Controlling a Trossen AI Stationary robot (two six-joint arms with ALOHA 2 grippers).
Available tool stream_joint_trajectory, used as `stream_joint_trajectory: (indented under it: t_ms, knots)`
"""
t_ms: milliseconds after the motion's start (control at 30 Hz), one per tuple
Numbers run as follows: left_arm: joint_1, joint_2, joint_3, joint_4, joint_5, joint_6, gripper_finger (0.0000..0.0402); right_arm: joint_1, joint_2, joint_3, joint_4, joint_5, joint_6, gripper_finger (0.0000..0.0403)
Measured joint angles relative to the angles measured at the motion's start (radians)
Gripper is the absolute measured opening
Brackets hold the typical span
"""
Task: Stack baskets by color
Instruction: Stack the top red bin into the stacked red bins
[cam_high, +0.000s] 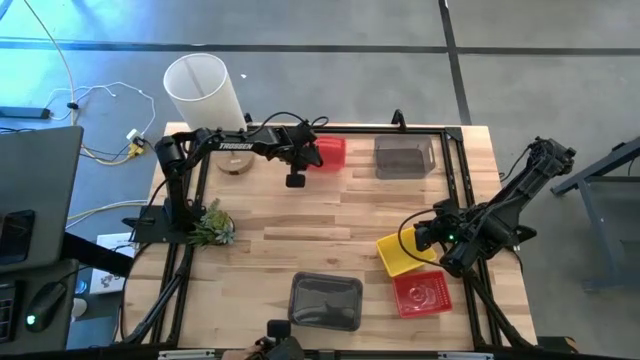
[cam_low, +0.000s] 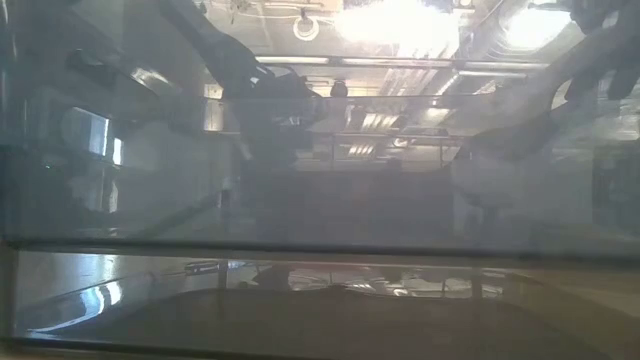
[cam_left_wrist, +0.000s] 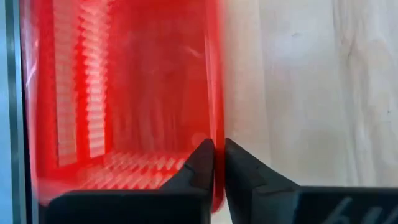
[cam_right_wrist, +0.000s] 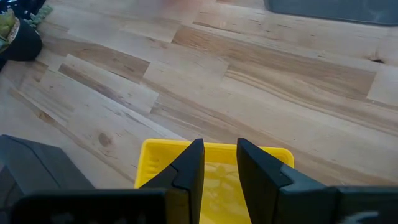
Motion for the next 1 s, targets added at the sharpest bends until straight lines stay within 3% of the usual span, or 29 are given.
stream_joint_trajectory:
  t_ms: [333,467,1000]
  knots:
    - [-0.013,-0.005,0.0,-0.007,-0.081,-0.002,0.0002,0.0,0.0,0.0,0.04,0.0,-0.005,0.0083]
    - [-0.034,-0.023,0.0,-0.037,-0.106,-0.003,0.0001,0.0,0.0,0.0,0.077,0.048,-0.044,0.0083]
    - [-0.262,-0.208,0.0,-0.139,-0.24,-0.052,0.0,0.0,0.0,0.0,0.472,0.203,-0.508,0.0083]
